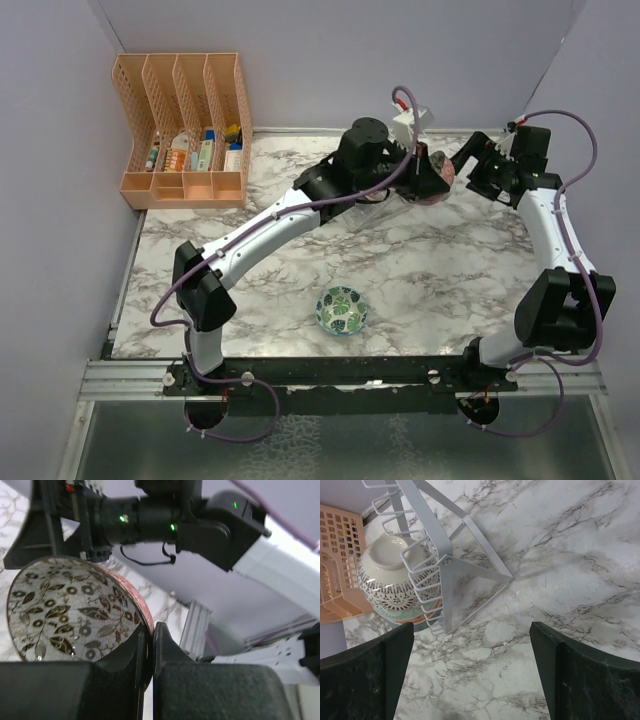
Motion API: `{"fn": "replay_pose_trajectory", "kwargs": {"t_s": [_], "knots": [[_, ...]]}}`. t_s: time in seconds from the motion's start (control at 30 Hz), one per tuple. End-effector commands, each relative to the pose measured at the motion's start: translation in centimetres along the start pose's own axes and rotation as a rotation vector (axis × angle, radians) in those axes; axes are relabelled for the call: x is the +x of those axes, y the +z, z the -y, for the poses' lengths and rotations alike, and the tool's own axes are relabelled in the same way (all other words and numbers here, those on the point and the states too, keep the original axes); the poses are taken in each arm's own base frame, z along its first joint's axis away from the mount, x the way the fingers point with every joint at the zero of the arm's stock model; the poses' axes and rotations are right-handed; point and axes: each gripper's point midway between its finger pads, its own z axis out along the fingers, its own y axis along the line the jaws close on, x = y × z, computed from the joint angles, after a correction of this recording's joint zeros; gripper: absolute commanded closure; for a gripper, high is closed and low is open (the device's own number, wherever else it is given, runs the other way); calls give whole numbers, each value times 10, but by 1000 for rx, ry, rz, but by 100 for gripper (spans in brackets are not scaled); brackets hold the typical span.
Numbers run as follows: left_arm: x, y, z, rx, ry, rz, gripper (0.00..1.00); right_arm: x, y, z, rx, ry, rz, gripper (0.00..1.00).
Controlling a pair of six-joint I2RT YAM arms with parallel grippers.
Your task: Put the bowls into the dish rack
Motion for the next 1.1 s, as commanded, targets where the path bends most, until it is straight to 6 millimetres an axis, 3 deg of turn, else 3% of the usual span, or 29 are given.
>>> {"fn": "replay_pose_trajectory", "kwargs": {"t_s": [0.0, 0.2, 0.43, 0.6, 0.8, 1.07], "knots": [[-69, -18, 6, 190, -255, 253, 100, -22, -3, -8, -20, -12, 39, 0], [-119, -37, -37, 221, -429, 496, 100, -19, 4, -8, -42, 2, 11, 0], [-153, -52, -82, 273, -625, 739, 100, -21, 11, -7, -44, 2, -2, 0], [-155, -49, -117, 252, -776, 826, 100, -16, 15, -4, -45, 7, -14, 0], [-156, -50, -153, 154, -827, 935, 100, -17, 14, -1, -39, 4, -14, 0], [-157, -35, -187, 167, -899, 1007, 100, -12, 20, -1, -55, 12, -44, 0]]}}
